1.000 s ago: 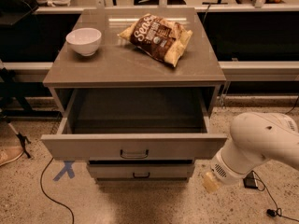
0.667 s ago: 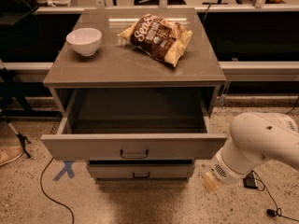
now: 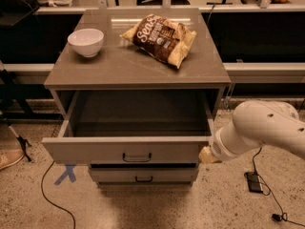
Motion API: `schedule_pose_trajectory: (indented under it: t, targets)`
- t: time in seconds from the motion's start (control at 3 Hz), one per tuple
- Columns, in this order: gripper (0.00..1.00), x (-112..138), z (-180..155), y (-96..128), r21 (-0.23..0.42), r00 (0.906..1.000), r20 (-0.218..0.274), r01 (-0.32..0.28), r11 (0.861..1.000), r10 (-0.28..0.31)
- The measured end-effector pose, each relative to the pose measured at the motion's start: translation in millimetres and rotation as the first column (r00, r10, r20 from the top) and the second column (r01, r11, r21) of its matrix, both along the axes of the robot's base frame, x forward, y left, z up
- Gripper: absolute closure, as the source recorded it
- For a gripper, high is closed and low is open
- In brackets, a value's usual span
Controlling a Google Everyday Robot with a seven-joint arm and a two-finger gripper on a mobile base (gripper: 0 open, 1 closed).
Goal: Close top drawer
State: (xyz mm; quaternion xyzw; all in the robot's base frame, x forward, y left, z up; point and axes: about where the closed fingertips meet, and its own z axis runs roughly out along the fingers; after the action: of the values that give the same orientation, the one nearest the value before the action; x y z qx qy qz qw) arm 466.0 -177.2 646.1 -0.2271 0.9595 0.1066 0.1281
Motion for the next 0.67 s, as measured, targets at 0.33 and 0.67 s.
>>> schedule_pose_trajectory:
  t: [0.33,0.67]
  targets:
    - [1.00,41.3,7.6,4.2,0.012,0.9946,0.087,0.056,0.998,-0.057]
    - [1.00,60.7,7.5,7.5,0.023,0.9888,0.110,0.099,0.995,-0.101]
